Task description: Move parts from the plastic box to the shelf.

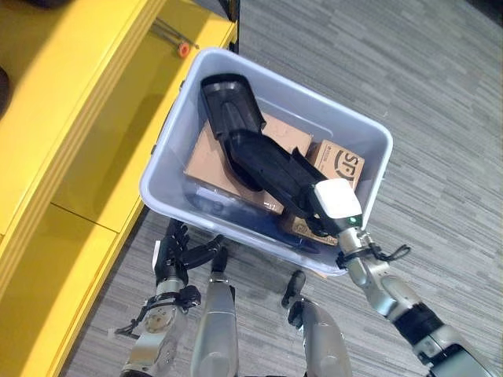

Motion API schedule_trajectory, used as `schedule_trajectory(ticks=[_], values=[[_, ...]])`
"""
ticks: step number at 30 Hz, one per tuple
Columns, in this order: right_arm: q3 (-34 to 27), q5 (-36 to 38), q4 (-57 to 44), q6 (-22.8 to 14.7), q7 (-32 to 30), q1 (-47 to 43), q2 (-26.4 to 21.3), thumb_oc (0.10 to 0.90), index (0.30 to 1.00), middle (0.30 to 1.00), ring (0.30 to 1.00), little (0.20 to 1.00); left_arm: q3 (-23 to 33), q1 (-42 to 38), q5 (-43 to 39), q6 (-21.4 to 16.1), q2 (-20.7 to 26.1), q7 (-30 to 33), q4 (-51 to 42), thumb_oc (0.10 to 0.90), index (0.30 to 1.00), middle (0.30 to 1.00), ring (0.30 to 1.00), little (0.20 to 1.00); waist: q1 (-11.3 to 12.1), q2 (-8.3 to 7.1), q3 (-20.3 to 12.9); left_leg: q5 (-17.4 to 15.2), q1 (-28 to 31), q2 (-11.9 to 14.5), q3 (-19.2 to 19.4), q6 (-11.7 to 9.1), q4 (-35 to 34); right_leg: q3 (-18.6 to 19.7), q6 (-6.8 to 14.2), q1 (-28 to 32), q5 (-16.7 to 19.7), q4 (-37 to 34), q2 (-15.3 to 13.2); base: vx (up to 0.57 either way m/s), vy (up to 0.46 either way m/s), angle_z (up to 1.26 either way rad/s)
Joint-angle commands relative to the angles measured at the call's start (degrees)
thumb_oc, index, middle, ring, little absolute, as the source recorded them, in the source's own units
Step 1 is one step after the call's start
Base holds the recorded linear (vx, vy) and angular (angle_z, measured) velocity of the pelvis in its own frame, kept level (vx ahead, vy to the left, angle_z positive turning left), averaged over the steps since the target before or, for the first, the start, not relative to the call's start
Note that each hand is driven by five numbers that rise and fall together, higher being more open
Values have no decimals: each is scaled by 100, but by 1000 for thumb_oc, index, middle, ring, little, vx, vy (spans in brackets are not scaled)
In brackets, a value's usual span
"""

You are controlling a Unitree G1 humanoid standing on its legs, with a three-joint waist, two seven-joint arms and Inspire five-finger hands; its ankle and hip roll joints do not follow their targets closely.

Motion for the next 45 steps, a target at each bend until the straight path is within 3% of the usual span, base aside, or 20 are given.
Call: schedule_trajectory(ticks=[1,12,15,26,34,35,37,39,41,43,45], values=[[-552,378,-1033,-444,-51,-91,-373,400,300,300,300,300,289,-116,421,-462,127,-413,-683,900,1000,1000,1000,1000,-56,-23,-270,94,270,175,68,26,-404,148,444,402,225,-245,-244,119,5,-12],[-1116,782,-1940,-824,292,-81,-699,400,300,300,300,300,528,319,487,-316,52,-801,-455,900,1000,1000,1000,1000,-168,103,-1284,233,1221,180,374,70,-1214,228,589,1098,486,-862,-284,88,15,-9],[-1112,1431,-1922,-857,566,-620,-589,400,300,300,300,300,493,432,487,-177,-38,-966,-348,900,1000,1000,1000,1000,-174,194,-1731,203,1613,178,535,82,-1428,312,618,1337,521,-999,-313,113,28,-16],[-1067,2380,-1725,-806,825,-1502,-579,400,300,300,300,300,507,609,467,1,-175,-1141,-272,900,1000,1000,1000,1000,-211,337,-2246,55,2146,262,793,77,-1484,515,589,1621,365,-958,-308,38,-9,-14],[-781,2691,-1361,-776,959,-2057,-664,400,300,300,300,300,555,707,468,64,-177,-1145,-262,900,1000,1000,1000,1000,-172,465,-2333,-24,2320,403,824,10,-1272,600,462,1785,54,-793,-196,-7,-65,-7],[-659,2757,-1227,-783,975,-2238,-672,400,300,300,300,300,563,752,437,66,-206,-1131,-246,900,1000,1000,1000,1000,-150,521,-2314,9,2345,523,798,-38,-1182,618,361,1816,-122,-676,-68,-38,-127,-2],[-610,2769,-1165,-784,980,-2318,-671,400,300,300,300,300,561,768,423,67,-220,-1126,-239,900,1000,1000,1000,1000,-138,539,-2298,32,2340,569,780,-59,-1153,611,330,1824,-173,-645,-15,-66,-157,-2],[-475,2856,-1044,-803,977,-2531,-759,400,300,300,300,300,609,823,333,46,-273,-1101,-235,900,1000,1000,1000,1000,-108,606,-2193,168,2241,729,651,-138,-1011,643,129,1826,-362,-587,248,-107,-214,3],[-423,2895,-1017,-821,970,-2626,-769,400,300,300,300,300,636,862,310,46,-311,-1099,-228,900,1000,1000,1000,1000,-99,646,-2160,192,2216,769,611,-163,-944,640,74,1821,-388,-585,322,-63,-112,6],[-274,2946,-986,-848,966,-2882,-795,400,300,300,300,300,692,957,248,43,-370,-1067,-260,900,1000,1000,1000,1000,8,698,-2056,389,2171,836,521,-194,-846,624,-14,1786,-419,-565,439,-122,-198,1],[-185,3000,-943,-875,891,-3201,-878,400,300,300,300,300,791,1090,168,19,-424,-1053,-283,900,1000,1000,1000,1000,193,819,-1866,995,1956,887,279,-297,-829,557,-124,1715,-395,-638,595,-189,-196,-8]])
